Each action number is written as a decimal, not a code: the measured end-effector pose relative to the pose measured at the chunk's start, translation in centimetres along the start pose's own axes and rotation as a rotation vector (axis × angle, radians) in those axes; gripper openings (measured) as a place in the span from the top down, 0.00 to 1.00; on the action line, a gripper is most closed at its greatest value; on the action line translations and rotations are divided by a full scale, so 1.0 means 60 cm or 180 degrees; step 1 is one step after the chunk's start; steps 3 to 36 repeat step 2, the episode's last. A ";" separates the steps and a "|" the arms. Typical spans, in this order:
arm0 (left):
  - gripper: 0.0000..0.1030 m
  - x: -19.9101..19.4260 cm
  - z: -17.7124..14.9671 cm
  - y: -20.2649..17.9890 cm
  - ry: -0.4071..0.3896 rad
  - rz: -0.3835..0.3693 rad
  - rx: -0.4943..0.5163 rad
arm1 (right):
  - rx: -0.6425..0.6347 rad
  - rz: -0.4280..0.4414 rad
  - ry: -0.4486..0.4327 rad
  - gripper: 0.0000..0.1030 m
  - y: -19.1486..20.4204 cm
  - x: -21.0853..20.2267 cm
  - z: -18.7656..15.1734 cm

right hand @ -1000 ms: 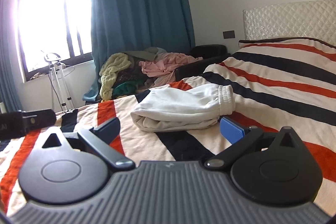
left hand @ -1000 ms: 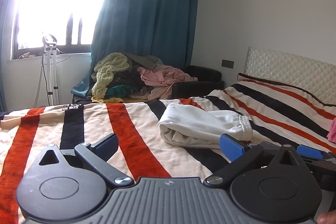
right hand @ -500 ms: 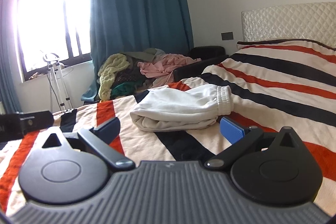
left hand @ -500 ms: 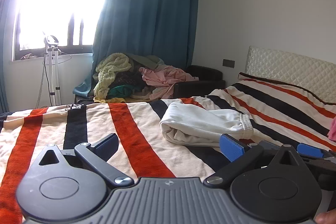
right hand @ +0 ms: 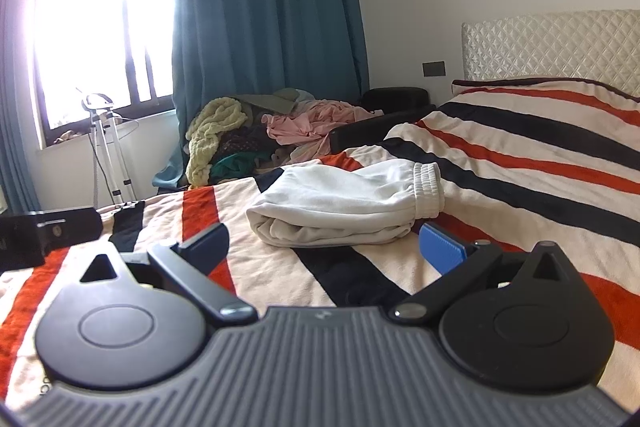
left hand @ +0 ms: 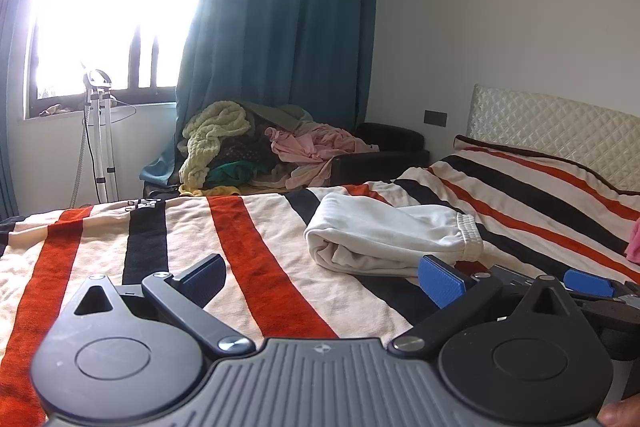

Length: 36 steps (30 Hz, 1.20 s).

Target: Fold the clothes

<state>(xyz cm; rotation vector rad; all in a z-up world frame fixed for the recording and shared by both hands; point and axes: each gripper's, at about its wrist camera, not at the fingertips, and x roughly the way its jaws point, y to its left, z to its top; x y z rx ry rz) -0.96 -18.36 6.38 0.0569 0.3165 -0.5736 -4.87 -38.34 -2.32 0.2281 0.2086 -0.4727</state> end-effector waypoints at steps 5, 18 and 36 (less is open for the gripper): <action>0.00 -0.002 0.000 0.001 -0.0009 0.0013 -0.0006 | 0.0021 -0.0002 0.0007 0.00 -0.002 0.001 0.000; 0.00 -0.002 0.000 0.001 -0.0009 0.0013 -0.0006 | 0.0021 -0.0002 0.0007 0.00 -0.002 0.001 0.000; 0.00 -0.002 0.000 0.001 -0.0009 0.0013 -0.0006 | 0.0021 -0.0002 0.0007 0.00 -0.002 0.001 0.000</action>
